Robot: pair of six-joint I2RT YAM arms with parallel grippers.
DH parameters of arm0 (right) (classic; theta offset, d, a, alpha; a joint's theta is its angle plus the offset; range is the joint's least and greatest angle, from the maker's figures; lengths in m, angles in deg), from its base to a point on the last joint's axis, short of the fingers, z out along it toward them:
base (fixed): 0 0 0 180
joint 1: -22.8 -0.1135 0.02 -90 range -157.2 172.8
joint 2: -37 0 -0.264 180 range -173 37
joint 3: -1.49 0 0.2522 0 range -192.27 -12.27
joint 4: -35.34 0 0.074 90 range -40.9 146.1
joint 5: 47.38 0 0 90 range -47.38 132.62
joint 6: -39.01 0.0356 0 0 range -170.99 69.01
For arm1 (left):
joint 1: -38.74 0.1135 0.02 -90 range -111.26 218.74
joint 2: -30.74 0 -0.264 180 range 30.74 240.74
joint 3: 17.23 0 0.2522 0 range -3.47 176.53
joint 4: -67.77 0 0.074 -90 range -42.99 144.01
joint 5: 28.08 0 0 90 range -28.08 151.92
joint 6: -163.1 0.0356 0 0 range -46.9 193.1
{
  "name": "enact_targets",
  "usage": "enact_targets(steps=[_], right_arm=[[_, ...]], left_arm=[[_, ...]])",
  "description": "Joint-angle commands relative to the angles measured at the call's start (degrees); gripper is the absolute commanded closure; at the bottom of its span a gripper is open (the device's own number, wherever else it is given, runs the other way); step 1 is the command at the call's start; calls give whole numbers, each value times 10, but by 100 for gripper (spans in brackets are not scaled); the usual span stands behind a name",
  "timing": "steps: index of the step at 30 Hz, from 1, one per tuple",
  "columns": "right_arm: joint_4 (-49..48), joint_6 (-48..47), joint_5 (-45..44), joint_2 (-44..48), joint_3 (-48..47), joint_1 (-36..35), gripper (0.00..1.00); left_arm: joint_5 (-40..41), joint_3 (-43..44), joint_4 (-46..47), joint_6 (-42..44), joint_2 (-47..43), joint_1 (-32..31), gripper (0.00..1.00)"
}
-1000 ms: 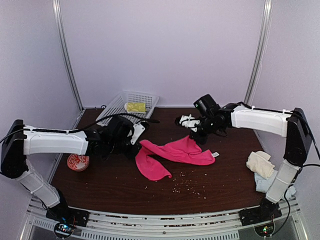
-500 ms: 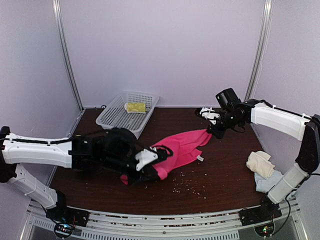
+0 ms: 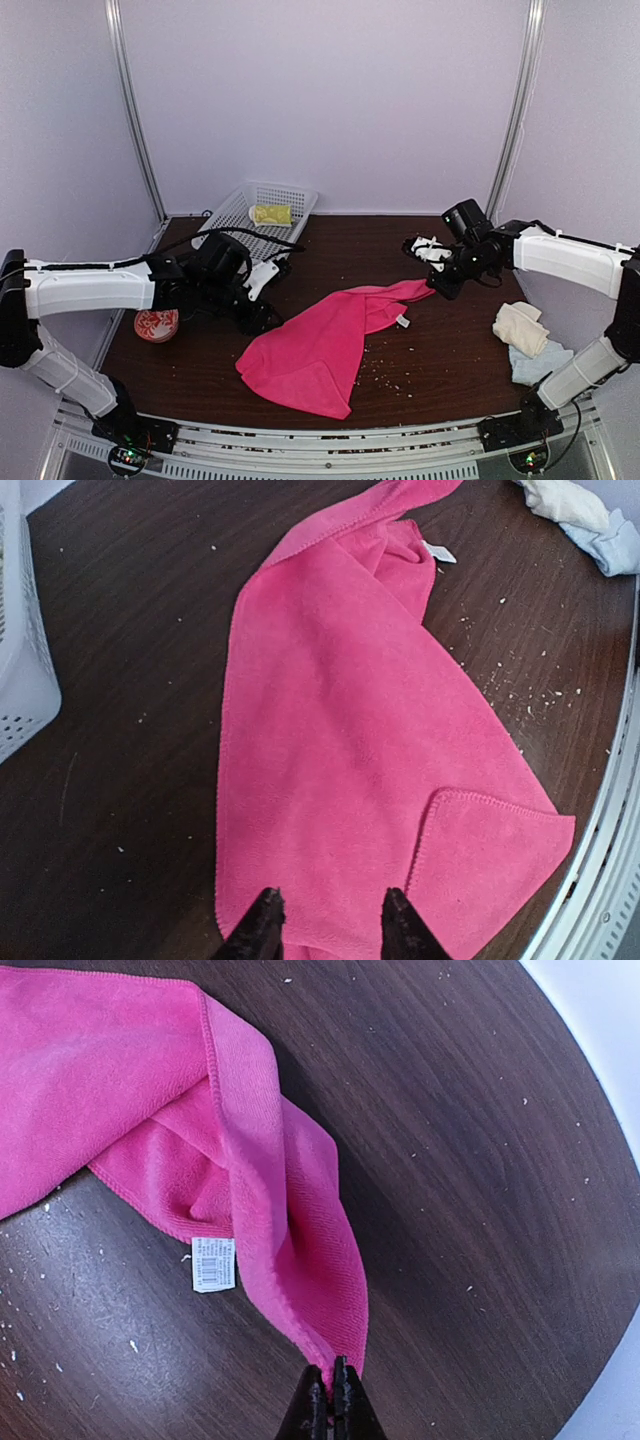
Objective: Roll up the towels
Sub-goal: Adjust the towel at the center of the board.
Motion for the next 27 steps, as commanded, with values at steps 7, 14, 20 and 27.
enact_targets(steps=[7, 14, 20, 27], right_arm=[[-73, 25, 32, -39, 32, 2, 100], [-78, 24, 34, -41, 41, 2, 100], [-80, 25, 34, -36, 43, 2, 100], [-80, 24, 38, -37, 45, 2, 100]], left_arm=[[-203, 26, 79, 24, 130, -14, 66], [-128, 95, 69, 102, 214, -100, 57], [-33, 122, 18, 156, 252, -113, 59], [-24, 113, 25, 213, 242, -119, 60]])
